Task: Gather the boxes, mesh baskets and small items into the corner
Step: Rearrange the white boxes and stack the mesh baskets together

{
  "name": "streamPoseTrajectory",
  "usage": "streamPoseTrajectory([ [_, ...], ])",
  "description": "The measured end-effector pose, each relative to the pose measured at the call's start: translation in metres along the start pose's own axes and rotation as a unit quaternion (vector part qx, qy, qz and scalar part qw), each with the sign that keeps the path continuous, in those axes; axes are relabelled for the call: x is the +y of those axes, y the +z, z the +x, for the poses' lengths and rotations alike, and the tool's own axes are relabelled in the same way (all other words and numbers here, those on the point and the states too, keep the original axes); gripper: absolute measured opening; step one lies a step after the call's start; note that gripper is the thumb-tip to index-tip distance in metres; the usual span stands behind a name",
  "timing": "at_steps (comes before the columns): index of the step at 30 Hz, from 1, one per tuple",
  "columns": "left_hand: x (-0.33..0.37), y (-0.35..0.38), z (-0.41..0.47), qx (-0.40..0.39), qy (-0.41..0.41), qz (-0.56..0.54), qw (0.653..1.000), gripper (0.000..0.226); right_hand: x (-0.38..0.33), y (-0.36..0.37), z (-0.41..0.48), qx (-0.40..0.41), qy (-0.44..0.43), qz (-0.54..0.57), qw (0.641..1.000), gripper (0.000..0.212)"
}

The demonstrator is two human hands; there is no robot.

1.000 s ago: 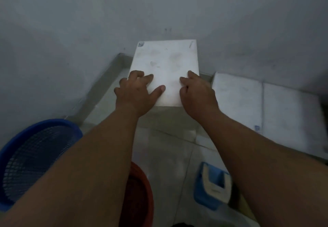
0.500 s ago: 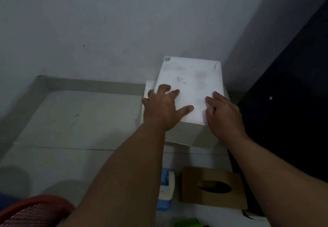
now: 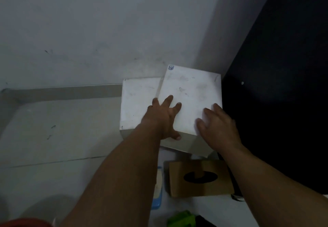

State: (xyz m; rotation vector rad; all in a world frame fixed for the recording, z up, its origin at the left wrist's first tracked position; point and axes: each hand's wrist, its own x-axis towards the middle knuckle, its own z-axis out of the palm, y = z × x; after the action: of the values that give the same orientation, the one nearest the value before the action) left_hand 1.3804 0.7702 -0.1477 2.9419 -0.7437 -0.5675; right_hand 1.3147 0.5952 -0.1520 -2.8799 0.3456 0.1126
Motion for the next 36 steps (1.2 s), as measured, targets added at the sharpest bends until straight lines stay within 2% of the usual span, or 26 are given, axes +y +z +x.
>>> streamPoseTrajectory([
  [3, 0.007, 0.001, 0.002, 0.002, 0.009, 0.004, 1.0, 0.101, -0.023, 0.003, -0.006, 0.018, -0.017, -0.103, 0.994, 0.054],
  [8, 0.026, 0.007, 0.013, 0.076, 0.032, 0.009, 0.997, 0.069, -0.025, 0.015, 0.004, -0.053, 0.024, -0.067, 0.996, 0.056],
  [14, 0.051, 0.003, 0.035, 0.098, -0.003, 0.032, 0.995, 0.069, 0.016, 0.002, 0.046, -0.126, -0.018, -0.069, 0.989, 0.058],
  [24, 0.048, -0.018, 0.073, 0.102, -0.009, 0.03, 0.994, 0.06, 0.021, -0.005, 0.094, -0.135, -0.05, -0.064, 0.987, 0.057],
  [28, 0.042, -0.018, 0.083, 0.109, -0.006, 0.032, 0.994, 0.063, 0.023, -0.005, 0.111, -0.137, -0.054, -0.064, 0.987, 0.057],
  [36, 0.036, -0.025, 0.088, 0.061, 0.007, -0.001, 0.998, 0.062, 0.018, -0.012, 0.117, -0.172, -0.036, -0.085, 0.981, 0.057],
])
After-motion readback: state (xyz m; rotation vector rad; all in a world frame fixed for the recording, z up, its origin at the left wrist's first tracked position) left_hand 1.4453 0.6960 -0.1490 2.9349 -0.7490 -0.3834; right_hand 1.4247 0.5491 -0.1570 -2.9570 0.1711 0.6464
